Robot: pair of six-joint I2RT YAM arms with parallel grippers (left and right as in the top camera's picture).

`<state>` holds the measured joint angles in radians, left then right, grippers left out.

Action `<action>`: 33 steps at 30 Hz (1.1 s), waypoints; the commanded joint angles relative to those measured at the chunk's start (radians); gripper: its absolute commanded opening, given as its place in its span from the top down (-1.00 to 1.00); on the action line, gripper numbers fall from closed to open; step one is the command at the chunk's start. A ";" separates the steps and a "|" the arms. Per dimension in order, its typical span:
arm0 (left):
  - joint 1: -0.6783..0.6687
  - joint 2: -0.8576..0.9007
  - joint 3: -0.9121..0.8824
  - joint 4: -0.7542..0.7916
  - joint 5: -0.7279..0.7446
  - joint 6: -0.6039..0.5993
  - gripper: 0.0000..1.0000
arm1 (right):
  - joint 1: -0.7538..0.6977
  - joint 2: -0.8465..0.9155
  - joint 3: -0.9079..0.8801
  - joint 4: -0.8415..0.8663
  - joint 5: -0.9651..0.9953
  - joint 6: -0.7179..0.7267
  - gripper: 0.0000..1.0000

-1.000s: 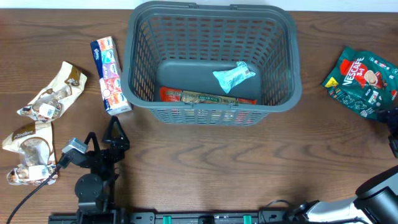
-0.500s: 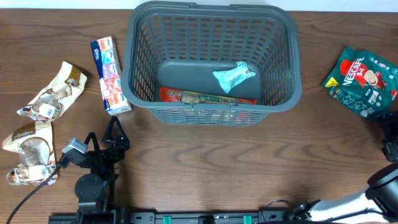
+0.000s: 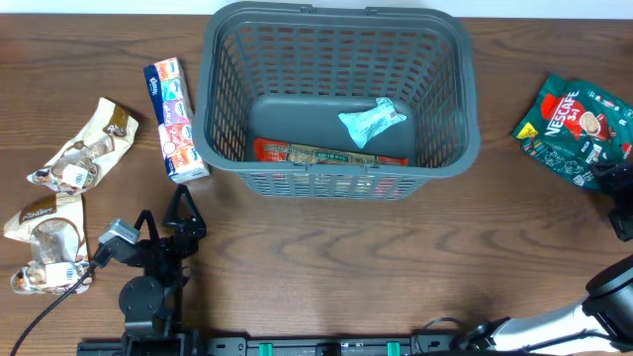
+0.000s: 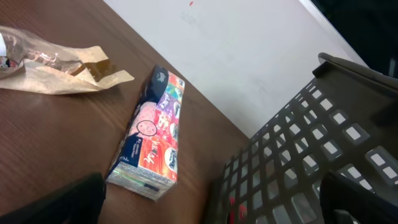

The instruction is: Pack container

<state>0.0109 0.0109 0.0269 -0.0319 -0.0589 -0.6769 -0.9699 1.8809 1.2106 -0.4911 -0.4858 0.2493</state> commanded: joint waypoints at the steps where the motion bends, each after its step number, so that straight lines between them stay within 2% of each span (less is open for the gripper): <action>1: -0.003 -0.007 -0.023 -0.034 -0.012 0.006 -0.97 | 0.001 0.016 0.012 0.004 -0.039 -0.019 -0.98; 16: -0.003 -0.007 -0.023 -0.034 -0.012 0.006 -0.97 | 0.055 0.019 -0.085 0.062 -0.039 -0.022 -0.99; 26: -0.003 -0.007 -0.023 -0.034 -0.012 0.006 -0.97 | 0.106 0.019 -0.089 0.101 -0.038 -0.018 -0.98; 33: -0.003 -0.007 -0.023 -0.034 -0.012 0.006 -0.97 | 0.100 0.019 -0.092 0.090 0.043 0.035 -0.99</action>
<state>0.0109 0.0109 0.0269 -0.0319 -0.0589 -0.6773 -0.8703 1.8915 1.1236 -0.3977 -0.4820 0.2577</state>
